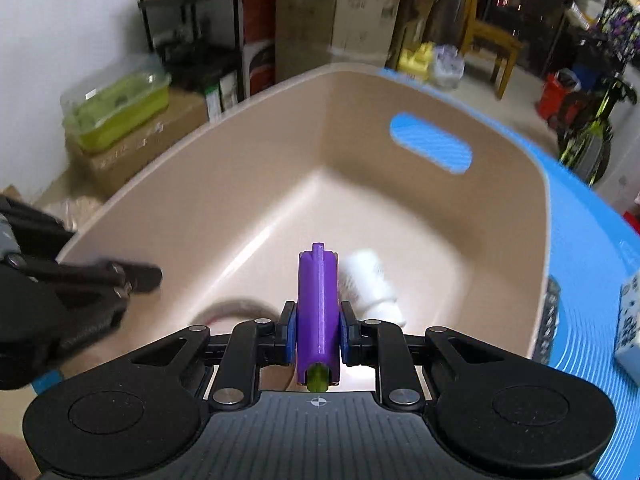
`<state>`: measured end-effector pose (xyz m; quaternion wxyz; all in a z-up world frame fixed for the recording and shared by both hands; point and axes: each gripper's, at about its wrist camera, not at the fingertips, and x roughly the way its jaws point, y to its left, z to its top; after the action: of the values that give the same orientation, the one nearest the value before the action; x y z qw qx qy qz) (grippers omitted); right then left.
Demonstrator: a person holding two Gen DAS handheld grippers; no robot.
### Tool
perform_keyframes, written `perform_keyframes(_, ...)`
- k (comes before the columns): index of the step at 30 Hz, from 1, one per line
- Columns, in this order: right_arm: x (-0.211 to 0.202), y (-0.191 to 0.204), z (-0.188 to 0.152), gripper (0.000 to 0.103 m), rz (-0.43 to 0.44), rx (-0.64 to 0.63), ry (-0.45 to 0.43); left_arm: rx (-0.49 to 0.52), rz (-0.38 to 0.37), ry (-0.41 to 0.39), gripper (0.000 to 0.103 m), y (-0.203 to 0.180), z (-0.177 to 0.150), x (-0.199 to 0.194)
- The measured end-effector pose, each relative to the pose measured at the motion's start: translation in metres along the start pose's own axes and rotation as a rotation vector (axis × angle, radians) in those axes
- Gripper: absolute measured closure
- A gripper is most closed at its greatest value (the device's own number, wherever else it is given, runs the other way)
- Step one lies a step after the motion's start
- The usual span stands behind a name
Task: Organize rigid objects
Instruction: 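Carry the toy into the basket and release it beside the tape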
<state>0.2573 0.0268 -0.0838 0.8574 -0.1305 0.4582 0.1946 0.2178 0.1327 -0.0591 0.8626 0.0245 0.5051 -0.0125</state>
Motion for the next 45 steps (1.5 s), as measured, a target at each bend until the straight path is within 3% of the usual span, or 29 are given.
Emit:
perform_keyframes(8,0.009,-0.003,0.0,0.07,-0.015,0.032,0.097,0.003,0.003,0.001,0.097,-0.001,0.002,0.0)
perform_keyframes(10,0.003,-0.004,-0.001,0.06,-0.016,0.036,0.068,0.003,0.002,0.002,0.097,-0.001,0.004,0.001)
perform_keyframes(15,-0.009,-0.008,-0.001,0.057,-0.01,0.035,0.027,0.003,0.001,0.002,0.097,0.0,0.004,0.0)
perform_keyframes(18,-0.026,-0.017,-0.002,0.049,-0.003,0.062,-0.031,0.003,0.001,0.001,0.097,0.0,0.004,0.001)
perform_keyframes(26,-0.075,-0.055,-0.005,0.046,-0.044,0.148,-0.171,0.003,0.001,0.001,0.097,0.0,0.004,0.001)
perform_keyframes(32,-0.106,-0.088,-0.026,0.041,-0.125,0.217,-0.24,0.003,0.001,0.001,0.097,0.0,0.004,0.001)
perform_keyframes(40,-0.096,-0.138,-0.075,0.035,-0.225,0.324,-0.153,0.003,0.001,0.001,0.097,0.0,0.003,0.001)
perform_keyframes(45,-0.071,-0.152,-0.105,0.034,-0.22,0.385,-0.066,0.003,0.001,0.001,0.097,0.0,0.003,0.001)
